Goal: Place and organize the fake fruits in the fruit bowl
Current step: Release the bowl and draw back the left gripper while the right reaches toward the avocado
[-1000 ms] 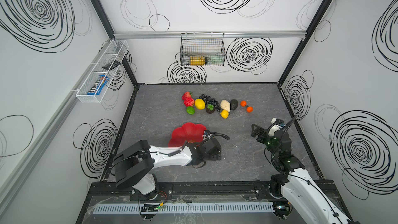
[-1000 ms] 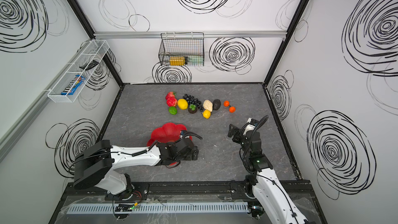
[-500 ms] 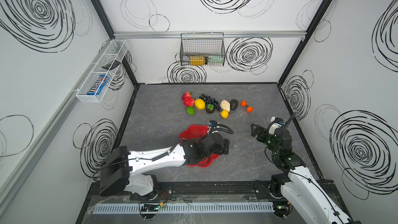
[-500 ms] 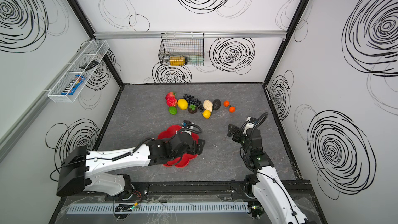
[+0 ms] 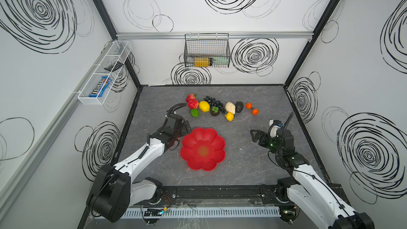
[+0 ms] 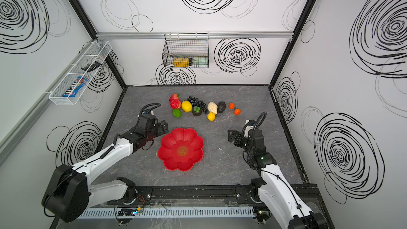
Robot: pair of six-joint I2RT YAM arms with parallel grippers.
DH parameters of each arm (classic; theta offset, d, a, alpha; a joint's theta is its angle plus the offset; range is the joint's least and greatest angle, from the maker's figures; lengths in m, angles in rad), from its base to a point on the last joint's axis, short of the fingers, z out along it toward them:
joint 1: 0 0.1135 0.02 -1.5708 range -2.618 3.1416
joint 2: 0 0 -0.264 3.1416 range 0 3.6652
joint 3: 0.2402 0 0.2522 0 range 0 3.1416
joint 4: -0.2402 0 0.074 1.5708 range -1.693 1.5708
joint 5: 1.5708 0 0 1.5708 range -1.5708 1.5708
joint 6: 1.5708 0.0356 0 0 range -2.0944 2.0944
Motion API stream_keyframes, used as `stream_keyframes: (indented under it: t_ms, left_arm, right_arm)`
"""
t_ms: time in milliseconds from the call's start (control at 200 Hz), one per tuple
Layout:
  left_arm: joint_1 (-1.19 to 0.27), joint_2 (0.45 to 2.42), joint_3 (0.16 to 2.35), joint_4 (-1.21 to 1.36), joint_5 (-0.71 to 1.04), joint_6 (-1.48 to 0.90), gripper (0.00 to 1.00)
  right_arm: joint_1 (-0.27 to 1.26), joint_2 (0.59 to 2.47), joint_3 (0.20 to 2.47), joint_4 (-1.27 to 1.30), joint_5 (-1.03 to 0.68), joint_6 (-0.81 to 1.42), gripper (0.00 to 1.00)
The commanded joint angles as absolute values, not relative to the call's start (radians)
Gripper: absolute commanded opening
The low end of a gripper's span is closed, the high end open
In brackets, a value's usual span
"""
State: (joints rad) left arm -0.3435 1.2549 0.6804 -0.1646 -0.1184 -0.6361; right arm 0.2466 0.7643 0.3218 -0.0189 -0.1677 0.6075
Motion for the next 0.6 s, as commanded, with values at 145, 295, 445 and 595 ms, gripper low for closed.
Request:
stream_keyframes:
  t_ms: [145, 295, 445, 595]
  left_arm:
    - [-0.368, 1.333, 0.632, -0.012, 0.082, -0.641, 0.96]
    - [-0.440, 1.344, 0.625, -0.002, 0.073, -0.654, 0.96]
    - [-0.531, 1.353, 0.623, 0.015, 0.054, -0.681, 0.96]
    - [-0.626, 1.380, 0.651, 0.021, 0.026, -0.707, 0.96]
  right_arm:
    - [0.365, 0.802, 0.325, 0.001, -0.134, 0.657, 0.97]
    - [0.390, 0.831, 0.334, 0.002, -0.124, 0.651, 0.97]
    - [0.388, 0.836, 0.352, -0.016, -0.102, 0.630, 0.97]
    - [0.382, 0.840, 0.397, -0.050, -0.065, 0.590, 0.97]
